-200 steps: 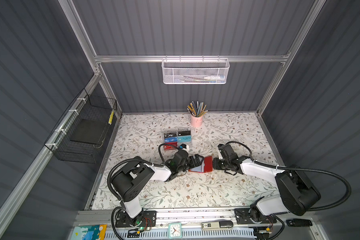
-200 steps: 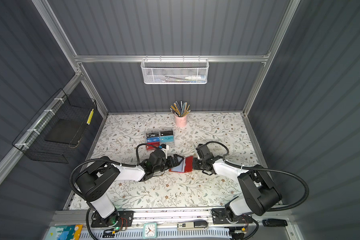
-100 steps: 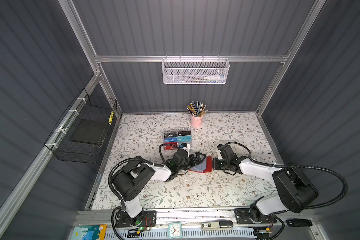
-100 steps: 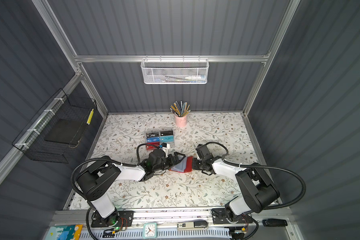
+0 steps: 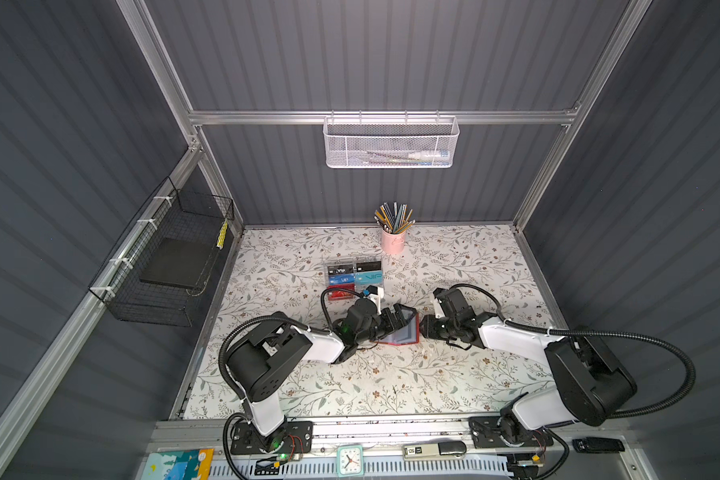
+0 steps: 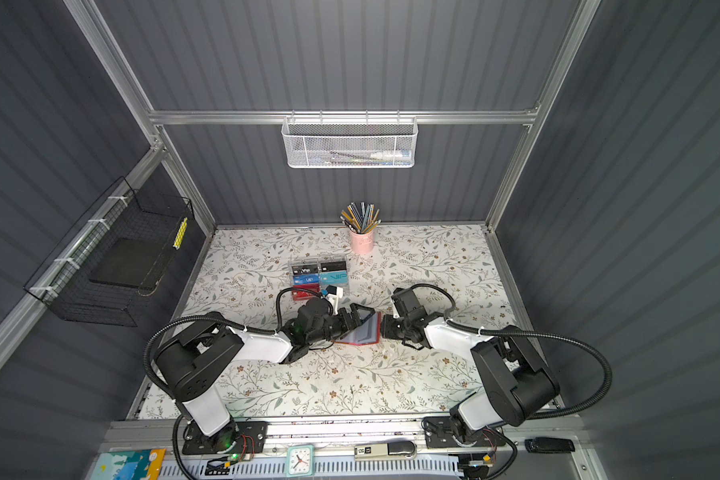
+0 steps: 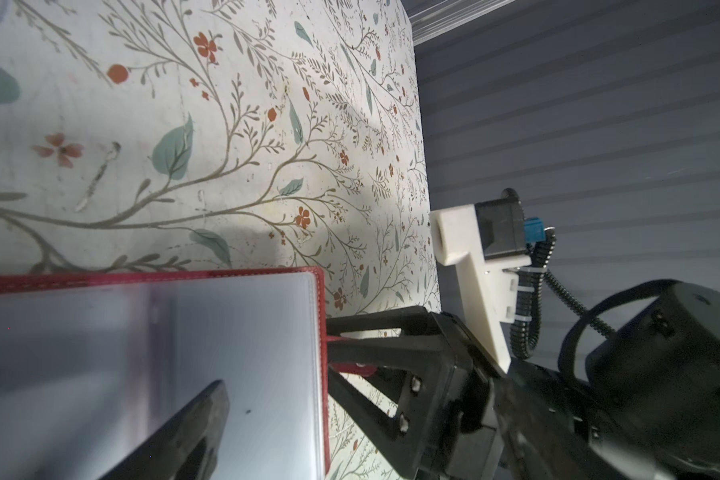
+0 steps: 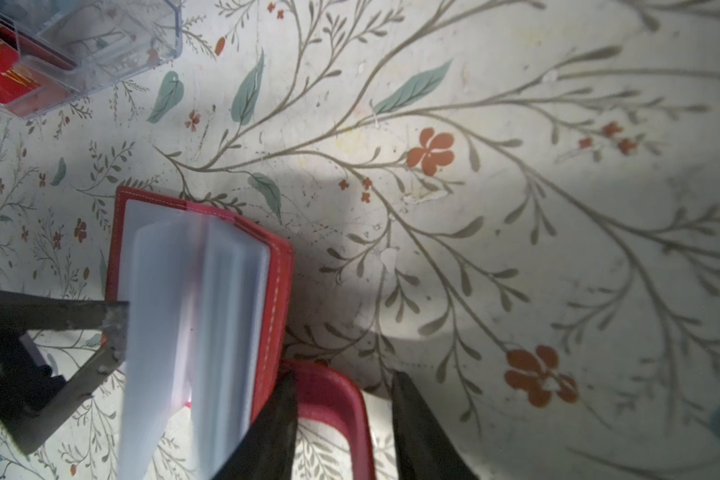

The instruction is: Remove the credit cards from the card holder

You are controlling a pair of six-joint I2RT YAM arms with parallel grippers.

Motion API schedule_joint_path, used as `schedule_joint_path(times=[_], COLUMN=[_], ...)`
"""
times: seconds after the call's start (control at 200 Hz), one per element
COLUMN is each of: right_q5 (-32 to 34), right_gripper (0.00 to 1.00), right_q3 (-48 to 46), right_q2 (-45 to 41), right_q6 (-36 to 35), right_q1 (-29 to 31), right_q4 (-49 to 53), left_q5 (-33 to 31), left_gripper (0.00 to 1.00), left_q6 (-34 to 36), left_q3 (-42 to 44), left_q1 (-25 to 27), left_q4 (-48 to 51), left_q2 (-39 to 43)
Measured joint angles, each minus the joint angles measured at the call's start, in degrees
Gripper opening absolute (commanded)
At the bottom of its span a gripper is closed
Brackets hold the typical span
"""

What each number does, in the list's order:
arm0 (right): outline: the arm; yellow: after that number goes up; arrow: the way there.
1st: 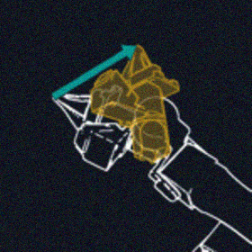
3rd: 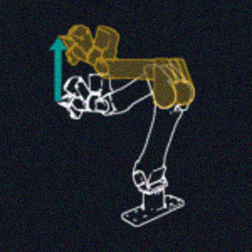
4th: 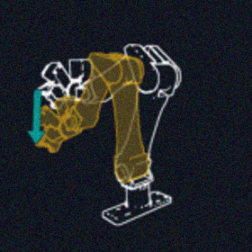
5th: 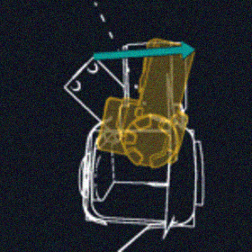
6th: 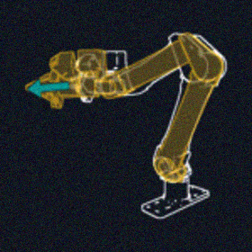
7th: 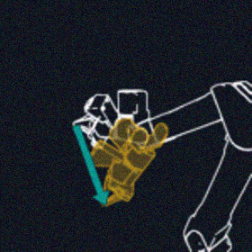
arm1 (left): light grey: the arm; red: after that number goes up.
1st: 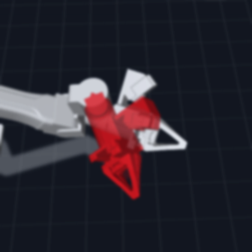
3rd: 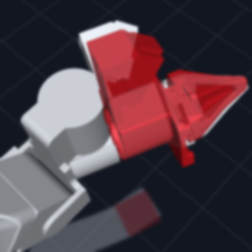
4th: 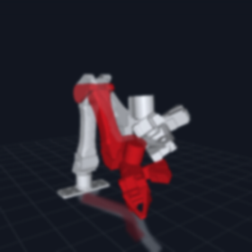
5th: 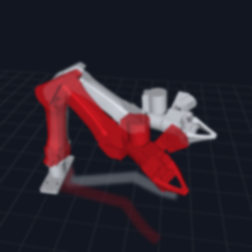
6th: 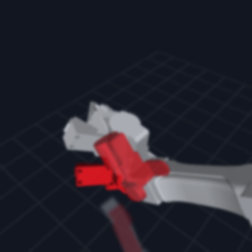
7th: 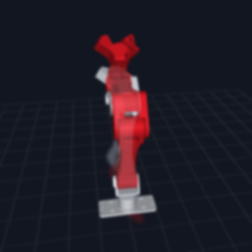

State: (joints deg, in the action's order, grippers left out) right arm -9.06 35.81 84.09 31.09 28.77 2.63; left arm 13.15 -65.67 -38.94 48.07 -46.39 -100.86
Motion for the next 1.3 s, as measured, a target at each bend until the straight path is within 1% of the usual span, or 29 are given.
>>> schedule_joint_path(times=[0.06,0.145,0.24,0.395,0.515,0.825,1.011,1.121,1.301], right_q5=[0.02,0.13,0.48,0.35,-0.24,-3.69,-4.52,-4.81,-5.49], right_gripper=[0.5,0.59,0.65,0.84,0.99,0.99,0.99,0.99,0.99], right_q3=[-0.48,-0.72,-0.79,-1.81,-2.54,-3.56,-2.32,-1.55,-1.27], right_q2=[-1.03,-3.04,-5.66,-10.19,-11.04,-10.97,-9.73,-8.13,-4.92], right_q6=[-0.07,0.15,0.04,0.02,1.01,3.54,5.35,6.49,8.0], right_q1=[-0.26,-0.57,-0.79,-0.98,-1.01,-0.52,3.04,5.16,6.58], right_q4=[0.2,0.96,1.79,2.14,1.7,-1.29,-2.75,-4.35,-6.97], left_q5=[0.0,0.0,-0.04,-0.11,-0.22,-0.24,-0.22,-0.13,0.07], left_gripper=[1.0,1.0,1.0,1.0,1.0,1.0,1.0,1.0,1.0], left_q6=[-0.2,-0.61,-0.9,-1.03,-1.01,-0.74,-0.57,-0.68,-1.11], left_q3=[0.0,0.0,0.07,1.14,3.15,9.25,10.78,11.85,13.6], left_q1=[0.0,0.0,0.0,-0.13,-1.22,-6.95,-7.58,-7.76,-8.2], left_q4=[-0.02,-0.24,-0.48,-1.4,-1.31,-0.81,-0.5,-2.14,-4.94], left_q2=[-0.04,-0.37,-0.96,-1.01,0.04,7.8,7.67,6.49,4.98])
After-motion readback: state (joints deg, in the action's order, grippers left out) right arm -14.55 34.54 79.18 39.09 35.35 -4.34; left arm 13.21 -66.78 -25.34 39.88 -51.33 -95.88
